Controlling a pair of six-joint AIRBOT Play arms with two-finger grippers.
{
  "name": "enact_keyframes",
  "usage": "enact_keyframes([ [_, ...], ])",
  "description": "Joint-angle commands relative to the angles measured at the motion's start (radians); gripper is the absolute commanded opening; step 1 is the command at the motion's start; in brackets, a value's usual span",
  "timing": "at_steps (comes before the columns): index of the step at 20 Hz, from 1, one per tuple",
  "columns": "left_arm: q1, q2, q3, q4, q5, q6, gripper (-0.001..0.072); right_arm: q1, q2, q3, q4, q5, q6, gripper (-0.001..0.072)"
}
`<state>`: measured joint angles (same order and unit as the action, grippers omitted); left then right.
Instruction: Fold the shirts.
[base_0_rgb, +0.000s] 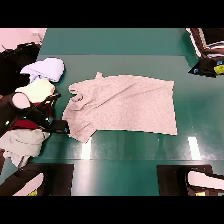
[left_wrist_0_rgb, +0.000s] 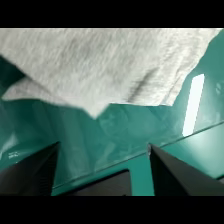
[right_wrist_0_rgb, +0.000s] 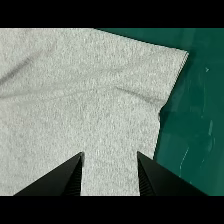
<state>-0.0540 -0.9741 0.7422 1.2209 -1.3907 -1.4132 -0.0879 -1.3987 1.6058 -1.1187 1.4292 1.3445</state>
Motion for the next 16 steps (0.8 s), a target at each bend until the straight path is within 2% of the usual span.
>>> enact_keyframes([
  [1,-0.008,0.097,0.009,0.1,0.031,-0.071,0.0634,0.0,0.001,0.0,0.001,-0.005,0.0,0.038],
  [3,-0.003,0.095,0.018,0.167,0.118,-0.093,0.0633,0.001,0.001,0.0,0.001,0.003,0.0,0.038],
  [6,0.06,0.016,-0.006,0.152,0.246,-0.135,0.0633,0.001,0.001,0.0,0.001,0.011,0.0,0.038],
  [10,0.074,-0.158,-0.006,-0.005,0.357,-0.071,0.0633,0.001,0.001,0.0,0.001,0.014,0.0,0.038],
  [14,0.074,-0.235,-0.002,-0.043,0.423,-0.071,0.0631,-0.001,0.001,0.0,-0.002,0.045,0.0,0.038],
  [16,0.074,-0.235,0.016,-0.043,0.426,-0.071,0.0223,-0.019,0.015,-0.031,-0.002,0.063,0.0,0.038],
])
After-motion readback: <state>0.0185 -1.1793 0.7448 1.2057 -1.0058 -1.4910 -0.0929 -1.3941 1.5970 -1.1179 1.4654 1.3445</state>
